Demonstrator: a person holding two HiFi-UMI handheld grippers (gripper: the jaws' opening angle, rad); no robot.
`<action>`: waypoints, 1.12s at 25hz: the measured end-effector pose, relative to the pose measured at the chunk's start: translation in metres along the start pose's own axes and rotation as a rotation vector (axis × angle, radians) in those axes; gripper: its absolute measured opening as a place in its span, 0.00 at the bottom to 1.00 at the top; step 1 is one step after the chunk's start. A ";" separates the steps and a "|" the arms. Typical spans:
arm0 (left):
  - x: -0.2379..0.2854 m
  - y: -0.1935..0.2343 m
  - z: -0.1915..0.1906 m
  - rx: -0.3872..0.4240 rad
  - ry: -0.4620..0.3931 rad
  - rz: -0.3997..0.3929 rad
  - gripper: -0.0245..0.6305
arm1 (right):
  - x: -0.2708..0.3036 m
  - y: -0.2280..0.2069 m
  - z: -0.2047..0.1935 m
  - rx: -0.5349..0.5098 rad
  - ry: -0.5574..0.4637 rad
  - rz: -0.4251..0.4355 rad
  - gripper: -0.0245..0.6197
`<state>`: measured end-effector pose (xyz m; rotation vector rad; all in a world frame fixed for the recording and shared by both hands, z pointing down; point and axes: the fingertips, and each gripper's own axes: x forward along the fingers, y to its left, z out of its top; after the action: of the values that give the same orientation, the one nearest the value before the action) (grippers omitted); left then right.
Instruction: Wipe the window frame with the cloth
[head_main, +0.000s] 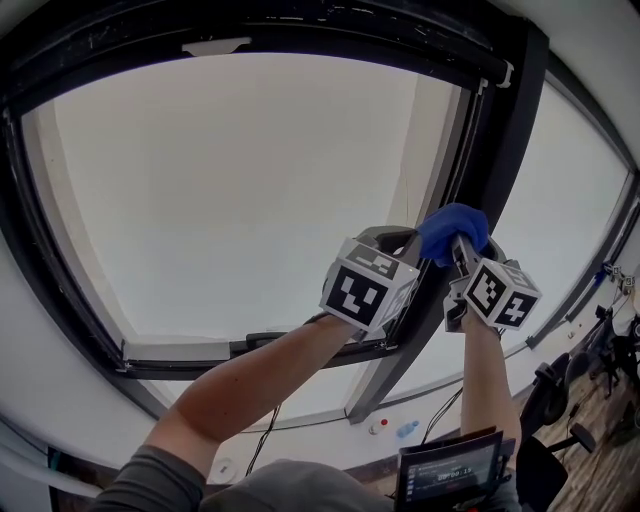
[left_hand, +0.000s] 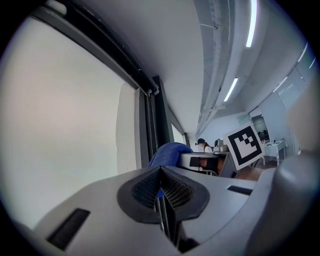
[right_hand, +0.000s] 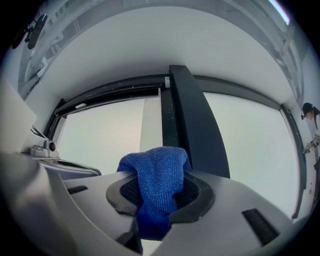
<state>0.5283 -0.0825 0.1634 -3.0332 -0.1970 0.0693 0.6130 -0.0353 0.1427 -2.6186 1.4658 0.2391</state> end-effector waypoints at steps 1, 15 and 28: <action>0.001 0.002 0.005 0.009 -0.008 0.006 0.05 | 0.002 0.000 0.005 -0.011 -0.005 0.003 0.22; 0.002 0.029 0.088 0.108 -0.104 0.075 0.05 | 0.024 0.001 0.074 -0.056 -0.090 0.034 0.22; 0.001 0.031 0.151 0.146 -0.189 0.073 0.05 | 0.038 0.006 0.158 -0.101 -0.201 0.044 0.22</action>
<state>0.5257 -0.0979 0.0103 -2.8854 -0.0905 0.3607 0.6161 -0.0396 -0.0194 -2.5510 1.4787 0.5773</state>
